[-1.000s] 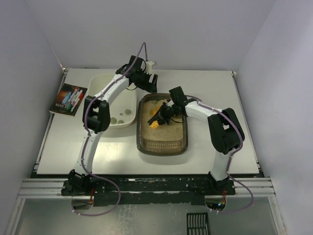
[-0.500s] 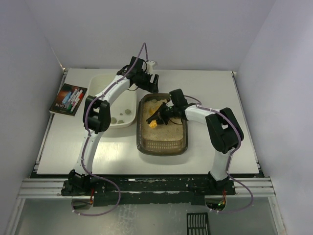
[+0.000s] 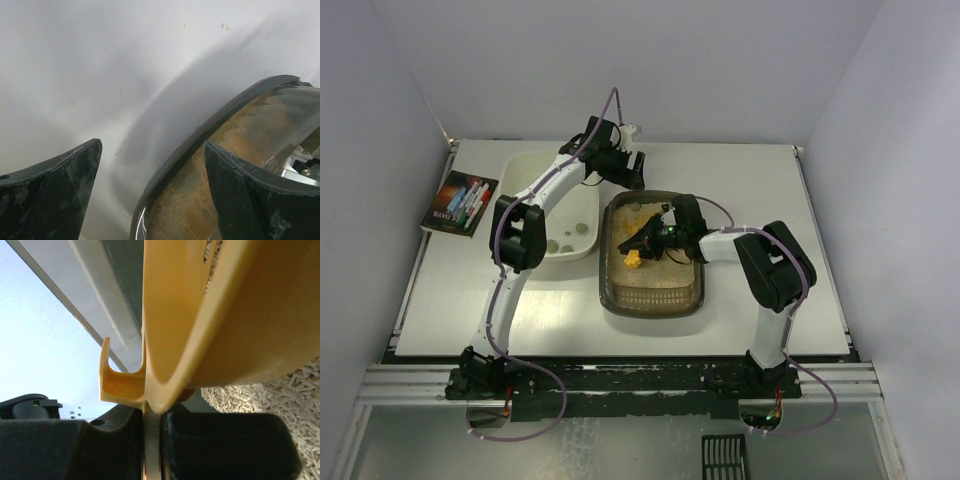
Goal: Clean the litter box
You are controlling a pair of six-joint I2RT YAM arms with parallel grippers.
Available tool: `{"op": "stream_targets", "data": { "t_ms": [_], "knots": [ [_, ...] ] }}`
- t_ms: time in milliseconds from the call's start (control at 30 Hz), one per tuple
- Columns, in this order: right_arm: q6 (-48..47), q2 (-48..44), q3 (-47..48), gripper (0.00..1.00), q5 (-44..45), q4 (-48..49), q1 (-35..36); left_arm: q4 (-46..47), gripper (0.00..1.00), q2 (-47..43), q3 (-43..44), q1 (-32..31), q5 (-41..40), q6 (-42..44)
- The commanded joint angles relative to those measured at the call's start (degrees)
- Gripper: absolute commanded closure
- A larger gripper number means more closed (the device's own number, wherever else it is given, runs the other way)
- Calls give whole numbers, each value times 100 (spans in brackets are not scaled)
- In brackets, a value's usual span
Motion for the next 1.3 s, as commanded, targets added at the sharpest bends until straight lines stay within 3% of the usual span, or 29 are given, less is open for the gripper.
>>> {"op": "stream_targets", "data": {
  "t_ms": [0, 533, 733, 1000, 1267],
  "knots": [
    [369, 390, -304, 100, 331, 538, -62, -409, 6, 6, -157, -171, 287, 51],
    [-304, 149, -668, 100, 948, 1506, -62, -402, 6, 91, -179, -176, 364, 2],
    [-275, 22, -849, 100, 755, 2094, -53, -411, 6, 112, -187, -180, 353, 15],
    [152, 162, -1242, 100, 436, 3719, 2, -403, 7, 89, -241, -174, 337, 22],
    [-17, 321, -1123, 100, 185, 3986, 111, -427, 7, 56, -250, -177, 288, 59]
  ]
}}
